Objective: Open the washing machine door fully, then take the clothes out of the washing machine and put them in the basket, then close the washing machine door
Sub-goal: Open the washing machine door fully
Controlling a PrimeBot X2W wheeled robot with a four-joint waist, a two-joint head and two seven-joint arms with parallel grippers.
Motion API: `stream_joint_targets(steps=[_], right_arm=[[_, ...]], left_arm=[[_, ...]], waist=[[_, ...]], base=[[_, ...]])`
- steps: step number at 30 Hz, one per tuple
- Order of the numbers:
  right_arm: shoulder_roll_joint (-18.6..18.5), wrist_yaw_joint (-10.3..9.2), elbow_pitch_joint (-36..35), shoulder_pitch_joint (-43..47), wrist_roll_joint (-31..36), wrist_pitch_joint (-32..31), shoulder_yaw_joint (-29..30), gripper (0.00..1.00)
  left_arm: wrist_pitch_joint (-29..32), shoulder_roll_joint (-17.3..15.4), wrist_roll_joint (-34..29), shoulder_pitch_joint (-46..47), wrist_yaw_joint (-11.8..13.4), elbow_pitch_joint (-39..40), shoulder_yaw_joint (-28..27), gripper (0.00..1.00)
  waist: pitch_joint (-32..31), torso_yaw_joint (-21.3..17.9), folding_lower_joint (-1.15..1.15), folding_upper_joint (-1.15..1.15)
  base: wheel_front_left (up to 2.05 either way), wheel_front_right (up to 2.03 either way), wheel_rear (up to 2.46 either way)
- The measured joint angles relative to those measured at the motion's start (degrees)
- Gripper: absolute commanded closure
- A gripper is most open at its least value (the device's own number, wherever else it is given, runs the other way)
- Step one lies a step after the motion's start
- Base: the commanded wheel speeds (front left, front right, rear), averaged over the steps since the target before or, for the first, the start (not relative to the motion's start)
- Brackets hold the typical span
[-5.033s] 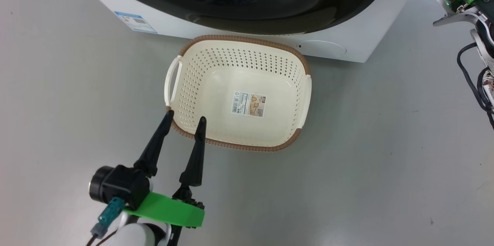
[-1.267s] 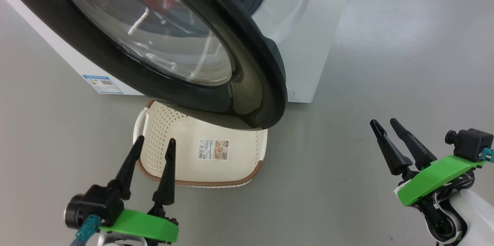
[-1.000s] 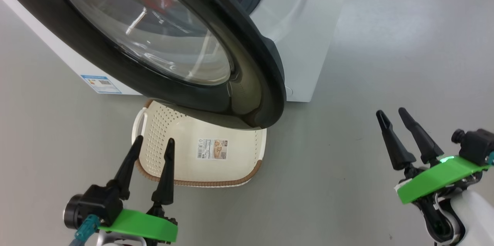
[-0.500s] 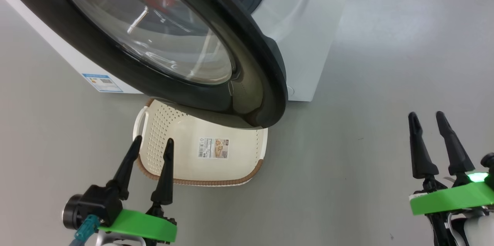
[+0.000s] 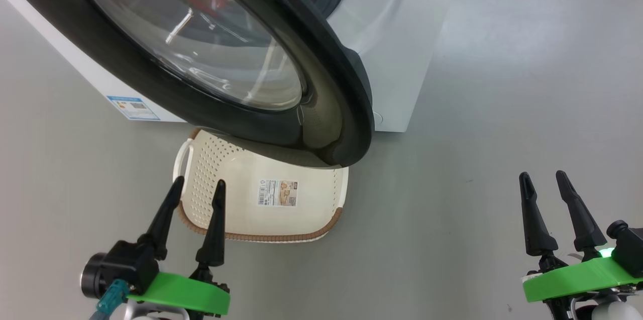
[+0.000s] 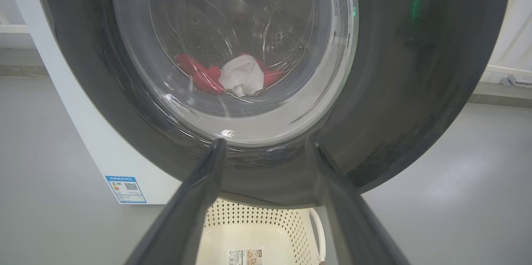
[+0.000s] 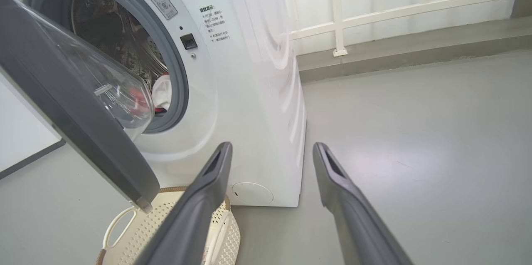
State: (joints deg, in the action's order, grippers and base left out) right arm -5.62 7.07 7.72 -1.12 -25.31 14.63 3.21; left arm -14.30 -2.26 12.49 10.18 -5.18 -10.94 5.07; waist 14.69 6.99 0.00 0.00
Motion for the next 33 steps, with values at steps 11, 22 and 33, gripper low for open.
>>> stream_joint_targets(steps=[11,22,33], right_arm=[[-0.03,0.00,-0.03,-0.03,0.14,0.00,-0.35,0.00],[-0.05,0.03,-0.18,-2.04,-5.61,0.00,-3.03,1.00],[-2.65,0.03,0.01,-13.32,-19.23,0.01,-11.02,1.00]], left_arm=[[0.00,0.00,-0.01,0.00,-0.40,0.00,0.00,0.00],[0.00,0.00,0.00,0.00,-0.38,0.00,0.31,0.00],[0.00,-0.01,0.21,-0.22,-0.23,0.42,1.81,0.00]], waist=[[-0.32,0.12,0.00,0.00],[-0.02,0.22,0.00,0.00],[0.35,1.31,0.00,0.00]], base=[[0.00,0.00,0.00],[0.00,0.00,0.00],[0.00,0.00,0.00]])
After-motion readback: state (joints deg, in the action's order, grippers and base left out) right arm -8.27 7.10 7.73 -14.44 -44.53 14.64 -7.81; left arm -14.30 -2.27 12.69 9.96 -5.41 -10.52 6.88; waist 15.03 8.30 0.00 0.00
